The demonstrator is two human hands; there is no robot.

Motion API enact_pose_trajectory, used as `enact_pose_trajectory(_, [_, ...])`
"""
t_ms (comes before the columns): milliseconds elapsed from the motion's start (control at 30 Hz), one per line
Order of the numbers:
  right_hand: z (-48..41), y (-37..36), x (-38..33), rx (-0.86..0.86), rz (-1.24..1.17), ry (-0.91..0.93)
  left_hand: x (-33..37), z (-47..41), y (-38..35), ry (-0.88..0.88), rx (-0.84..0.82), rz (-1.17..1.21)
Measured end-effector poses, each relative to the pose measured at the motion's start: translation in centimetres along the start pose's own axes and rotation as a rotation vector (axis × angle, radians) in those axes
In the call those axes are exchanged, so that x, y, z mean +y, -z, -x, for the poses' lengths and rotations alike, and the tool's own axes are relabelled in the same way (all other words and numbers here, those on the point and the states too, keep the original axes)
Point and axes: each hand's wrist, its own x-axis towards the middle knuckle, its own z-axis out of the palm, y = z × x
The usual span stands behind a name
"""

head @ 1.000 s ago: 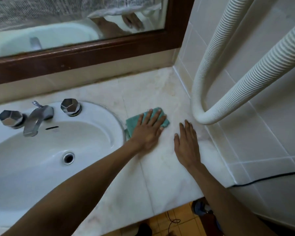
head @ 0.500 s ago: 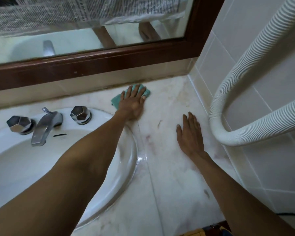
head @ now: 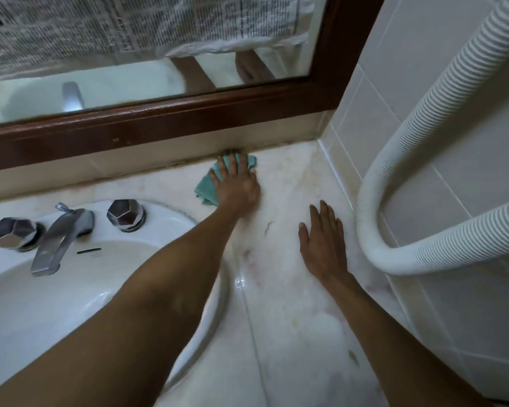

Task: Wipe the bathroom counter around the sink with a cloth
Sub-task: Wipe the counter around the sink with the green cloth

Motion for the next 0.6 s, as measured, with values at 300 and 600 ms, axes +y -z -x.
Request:
enact_pose_trajectory(300, [0.5,0.5,2.0,0.057,0.018,-0.080,1.3,6.3,-3.3,-0.577,-0.106,-0.101])
enact_pose_trajectory(600, [0.6,0.1,3.2,0.073,-0.041,-0.119,8.2,-2.1,-2.0,-0.291,-0.090,-0.030])
